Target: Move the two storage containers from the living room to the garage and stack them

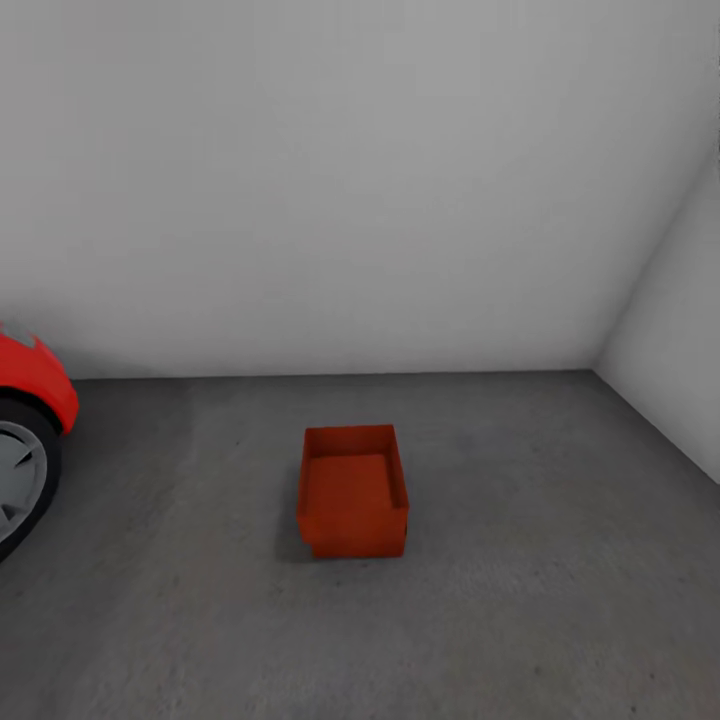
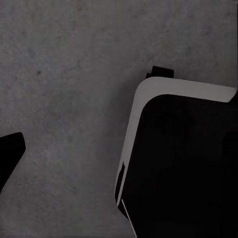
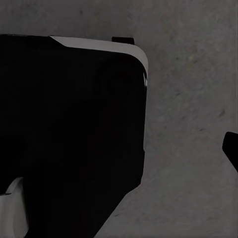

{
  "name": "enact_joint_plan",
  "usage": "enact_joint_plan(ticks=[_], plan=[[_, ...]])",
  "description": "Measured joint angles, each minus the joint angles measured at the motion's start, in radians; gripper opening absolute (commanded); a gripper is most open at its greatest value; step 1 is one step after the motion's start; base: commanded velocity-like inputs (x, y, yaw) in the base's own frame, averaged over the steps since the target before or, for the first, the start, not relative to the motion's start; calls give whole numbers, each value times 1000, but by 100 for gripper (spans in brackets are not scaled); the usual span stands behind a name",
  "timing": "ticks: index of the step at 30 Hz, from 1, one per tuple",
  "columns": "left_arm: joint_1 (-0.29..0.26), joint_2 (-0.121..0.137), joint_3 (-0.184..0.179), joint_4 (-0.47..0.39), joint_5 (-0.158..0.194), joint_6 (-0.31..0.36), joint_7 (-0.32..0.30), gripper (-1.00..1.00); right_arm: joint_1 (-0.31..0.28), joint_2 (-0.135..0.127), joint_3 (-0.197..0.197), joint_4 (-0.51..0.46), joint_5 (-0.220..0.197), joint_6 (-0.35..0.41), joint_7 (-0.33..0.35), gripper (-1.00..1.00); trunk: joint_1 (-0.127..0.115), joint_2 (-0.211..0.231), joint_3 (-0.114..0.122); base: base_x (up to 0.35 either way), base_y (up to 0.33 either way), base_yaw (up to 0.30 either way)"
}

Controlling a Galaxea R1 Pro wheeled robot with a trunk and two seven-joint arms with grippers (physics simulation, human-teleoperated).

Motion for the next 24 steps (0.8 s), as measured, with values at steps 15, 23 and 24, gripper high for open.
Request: enact_joint_plan(ticks=[15, 23, 24], plan=[[1, -3, 0, -1, -2, -10, 4, 100, 0, -1, 1, 0, 2, -1, 0, 100, 0, 0, 24, 0, 0, 0], [25, -10, 0, 1, -3, -4, -2, 100, 0, -2, 2, 0, 2, -1, 0, 100, 0, 0, 36, 0, 0, 0], [28, -12, 0, 1, -3, -5, -2, 100, 0, -2, 2, 0, 2, -1, 0, 100, 0, 0, 38, 0, 0, 0]])
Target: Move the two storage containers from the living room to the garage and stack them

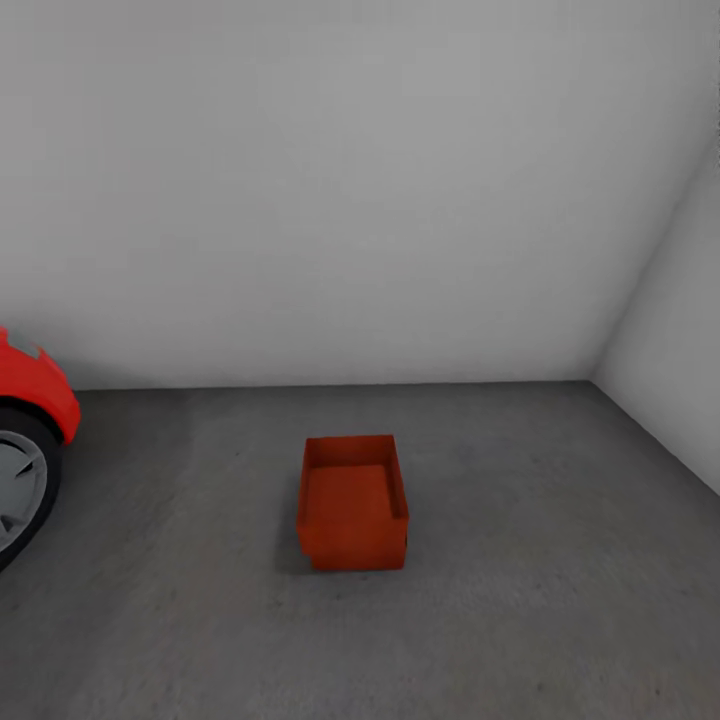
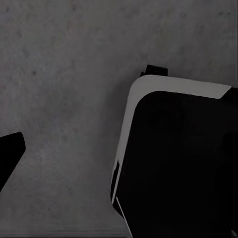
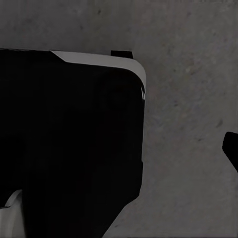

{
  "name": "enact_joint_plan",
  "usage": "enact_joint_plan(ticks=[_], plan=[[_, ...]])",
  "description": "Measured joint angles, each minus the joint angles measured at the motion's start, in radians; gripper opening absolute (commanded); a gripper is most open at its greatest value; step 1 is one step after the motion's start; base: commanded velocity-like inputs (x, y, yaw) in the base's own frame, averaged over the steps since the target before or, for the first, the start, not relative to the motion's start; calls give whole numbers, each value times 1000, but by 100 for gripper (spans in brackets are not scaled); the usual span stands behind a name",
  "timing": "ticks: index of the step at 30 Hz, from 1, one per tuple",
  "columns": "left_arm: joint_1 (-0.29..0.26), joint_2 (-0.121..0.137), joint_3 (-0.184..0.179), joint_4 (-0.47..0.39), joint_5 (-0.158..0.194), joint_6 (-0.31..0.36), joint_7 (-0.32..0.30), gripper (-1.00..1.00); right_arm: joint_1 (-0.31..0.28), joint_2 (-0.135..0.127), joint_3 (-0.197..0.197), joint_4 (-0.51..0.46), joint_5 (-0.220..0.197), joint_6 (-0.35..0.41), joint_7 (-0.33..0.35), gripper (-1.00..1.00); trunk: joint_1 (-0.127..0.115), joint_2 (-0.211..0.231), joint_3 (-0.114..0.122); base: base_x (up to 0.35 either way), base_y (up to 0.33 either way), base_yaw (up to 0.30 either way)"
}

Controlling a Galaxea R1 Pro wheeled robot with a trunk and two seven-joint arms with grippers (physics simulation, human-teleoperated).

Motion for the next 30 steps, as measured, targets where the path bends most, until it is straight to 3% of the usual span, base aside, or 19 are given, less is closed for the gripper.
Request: enact_joint_plan(ticks=[9, 30], plan=[[13, -9, 0, 0, 0, -2, -1, 100, 0, 0, 0, 0, 0, -1, 0, 100, 0, 0, 14, 0, 0, 0], [13, -4, -5, -12, -10, -11, 2, 100, 0, 0, 0, 0, 0, -1, 0, 100, 0, 0, 47, 0, 0, 0]])
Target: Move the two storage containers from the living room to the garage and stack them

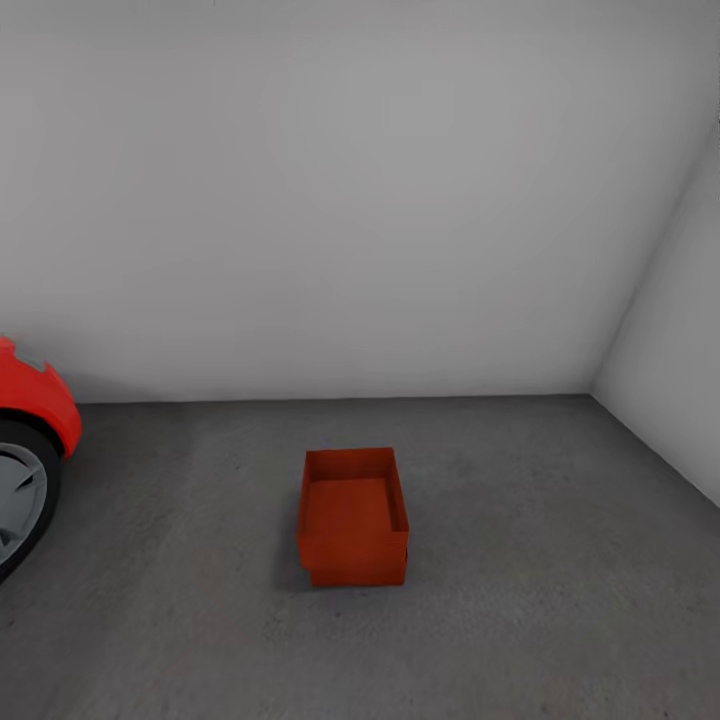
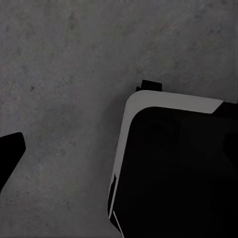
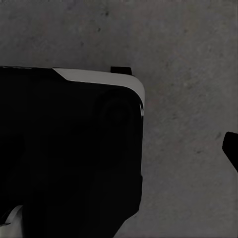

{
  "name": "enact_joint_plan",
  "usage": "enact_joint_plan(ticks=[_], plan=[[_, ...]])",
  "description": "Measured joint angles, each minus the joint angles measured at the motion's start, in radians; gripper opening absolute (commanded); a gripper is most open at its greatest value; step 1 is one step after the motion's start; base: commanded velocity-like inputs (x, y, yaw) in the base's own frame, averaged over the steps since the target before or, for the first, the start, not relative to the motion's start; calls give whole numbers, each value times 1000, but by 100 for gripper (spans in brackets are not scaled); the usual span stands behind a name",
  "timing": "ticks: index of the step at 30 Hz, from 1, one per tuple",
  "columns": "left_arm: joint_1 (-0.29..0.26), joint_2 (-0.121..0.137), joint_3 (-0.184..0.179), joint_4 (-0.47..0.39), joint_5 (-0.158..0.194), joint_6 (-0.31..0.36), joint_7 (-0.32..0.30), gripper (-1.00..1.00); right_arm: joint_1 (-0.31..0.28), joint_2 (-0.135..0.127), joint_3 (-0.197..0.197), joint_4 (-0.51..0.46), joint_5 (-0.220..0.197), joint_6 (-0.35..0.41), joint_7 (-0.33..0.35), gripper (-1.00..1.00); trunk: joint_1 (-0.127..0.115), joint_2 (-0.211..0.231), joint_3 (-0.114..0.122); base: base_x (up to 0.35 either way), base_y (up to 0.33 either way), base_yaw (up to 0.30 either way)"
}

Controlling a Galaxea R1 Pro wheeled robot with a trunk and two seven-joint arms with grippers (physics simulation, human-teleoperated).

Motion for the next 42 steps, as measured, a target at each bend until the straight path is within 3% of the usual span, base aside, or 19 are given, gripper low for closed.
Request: enact_joint_plan(ticks=[42], plan=[[1, 0, -2, 0, -1, -1, 0, 100, 0, 3, 0, 0, 0, 0, 0, 100, 0, 0, 66, 0, 0, -1]])
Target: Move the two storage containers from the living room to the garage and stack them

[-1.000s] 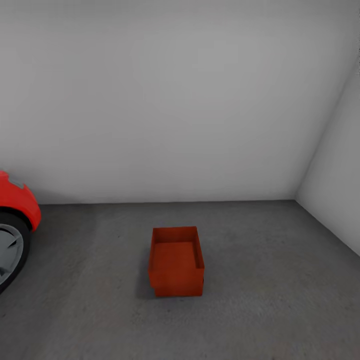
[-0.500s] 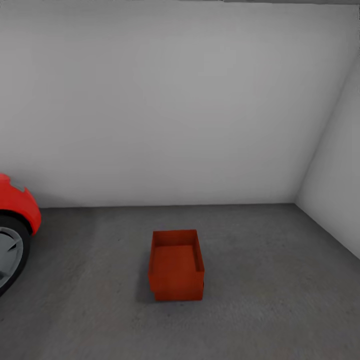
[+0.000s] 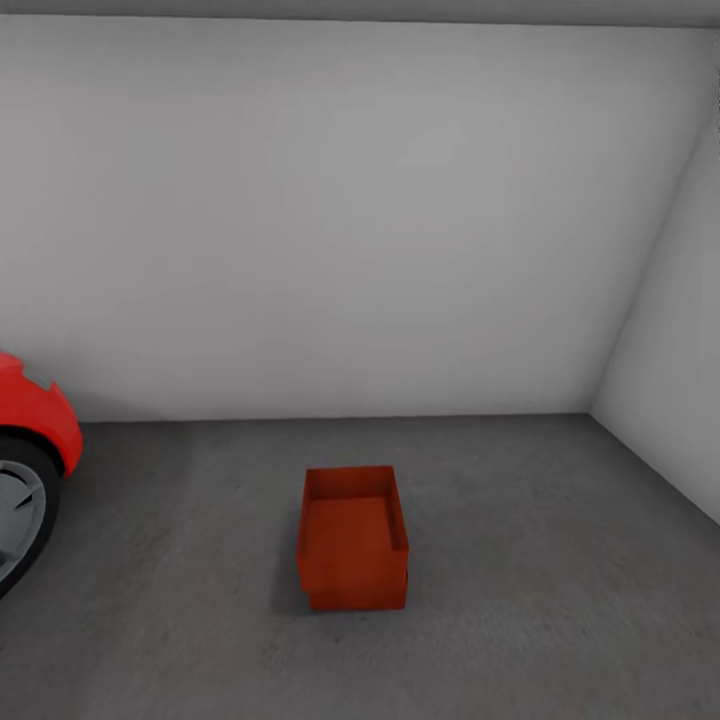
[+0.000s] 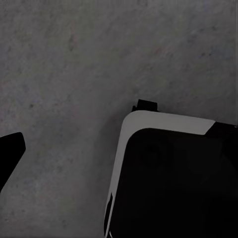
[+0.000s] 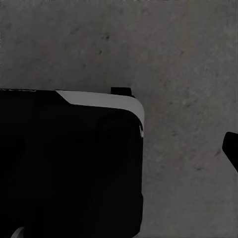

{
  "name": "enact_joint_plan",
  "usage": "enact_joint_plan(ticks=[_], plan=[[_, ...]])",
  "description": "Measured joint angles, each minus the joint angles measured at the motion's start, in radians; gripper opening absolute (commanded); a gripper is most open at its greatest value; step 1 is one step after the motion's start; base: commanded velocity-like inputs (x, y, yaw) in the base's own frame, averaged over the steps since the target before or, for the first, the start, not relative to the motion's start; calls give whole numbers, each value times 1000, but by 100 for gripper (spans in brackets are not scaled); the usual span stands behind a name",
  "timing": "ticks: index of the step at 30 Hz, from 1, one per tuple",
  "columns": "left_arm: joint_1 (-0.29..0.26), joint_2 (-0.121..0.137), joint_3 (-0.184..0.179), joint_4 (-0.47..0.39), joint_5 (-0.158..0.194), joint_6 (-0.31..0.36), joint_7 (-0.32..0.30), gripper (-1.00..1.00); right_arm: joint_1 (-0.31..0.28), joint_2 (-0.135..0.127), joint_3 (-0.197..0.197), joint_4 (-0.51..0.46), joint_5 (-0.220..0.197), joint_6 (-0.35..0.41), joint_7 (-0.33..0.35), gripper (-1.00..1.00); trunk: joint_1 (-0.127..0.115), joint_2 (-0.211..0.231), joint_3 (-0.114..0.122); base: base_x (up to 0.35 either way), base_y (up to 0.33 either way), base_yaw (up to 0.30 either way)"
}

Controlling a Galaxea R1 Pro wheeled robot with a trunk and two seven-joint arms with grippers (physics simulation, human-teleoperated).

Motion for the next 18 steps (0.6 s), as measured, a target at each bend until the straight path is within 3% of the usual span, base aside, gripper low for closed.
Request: enact_joint_plan(ticks=[18], plan=[[0, 0, 0, 0, 0, 0, 0, 100, 0, -2, 0, 0, 0, 1, 2, 100, 0, 0, 28, 0, 0, -65]])
